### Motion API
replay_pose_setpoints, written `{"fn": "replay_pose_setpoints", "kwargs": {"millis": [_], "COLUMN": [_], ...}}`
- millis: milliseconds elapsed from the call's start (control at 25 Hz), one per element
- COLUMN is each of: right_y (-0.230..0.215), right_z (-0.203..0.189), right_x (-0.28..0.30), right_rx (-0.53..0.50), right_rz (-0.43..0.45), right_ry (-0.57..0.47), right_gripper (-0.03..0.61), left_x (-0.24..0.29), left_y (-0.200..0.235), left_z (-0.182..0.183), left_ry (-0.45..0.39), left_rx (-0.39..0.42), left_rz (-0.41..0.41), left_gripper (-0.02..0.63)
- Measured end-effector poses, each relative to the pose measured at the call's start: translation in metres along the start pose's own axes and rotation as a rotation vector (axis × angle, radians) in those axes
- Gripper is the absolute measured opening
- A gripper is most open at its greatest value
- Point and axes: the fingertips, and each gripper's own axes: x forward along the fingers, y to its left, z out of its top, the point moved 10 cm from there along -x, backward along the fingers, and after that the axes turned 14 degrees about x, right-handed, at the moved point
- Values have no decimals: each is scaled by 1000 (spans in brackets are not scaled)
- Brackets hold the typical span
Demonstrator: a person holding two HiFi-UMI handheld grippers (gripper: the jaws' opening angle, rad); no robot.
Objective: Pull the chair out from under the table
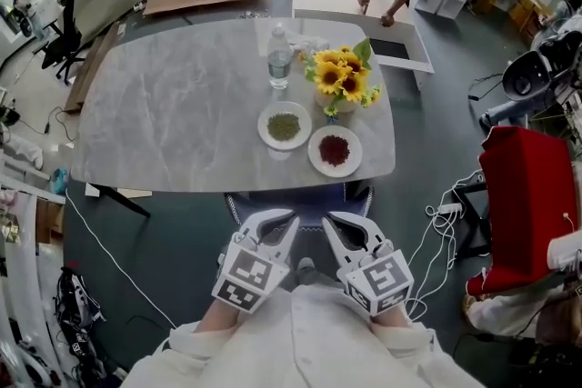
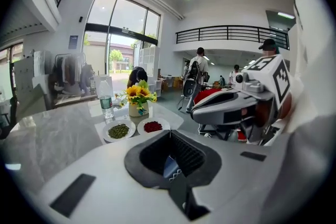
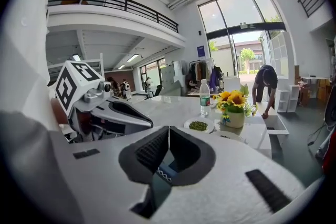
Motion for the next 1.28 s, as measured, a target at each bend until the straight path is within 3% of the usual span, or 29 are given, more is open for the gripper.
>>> {"fn": "replay_pose_setpoints", "kwargs": {"millis": [280,400,640,680,800,880,1040,1280], "right_y": [-6,-3,-1,-2,-1,-2,-2,-2], "right_z": [-13,-19,-26,-27,-31,-33,-38,-47], "right_x": [7,12,17,18,23,27,34,47], "right_rx": [-111,-160,-189,-192,-199,-218,-282,-374], "right_rz": [87,143,140,141,151,154,166,154], "right_ry": [136,202,229,234,259,276,342,424], "right_gripper": [5,5,8,14,114,120,146,226], "left_x": [10,15,16,16,18,20,26,37], "left_y": [-8,-13,-14,-12,-9,-10,-14,-17], "left_z": [-9,-15,-27,-29,-31,-34,-40,-53], "left_ry": [111,154,186,187,196,209,253,327], "left_rx": [144,175,198,199,211,241,306,358], "left_rz": [-83,-111,-125,-120,-134,-167,-234,-255], "left_gripper": [17,17,18,18,18,20,117,227]}}
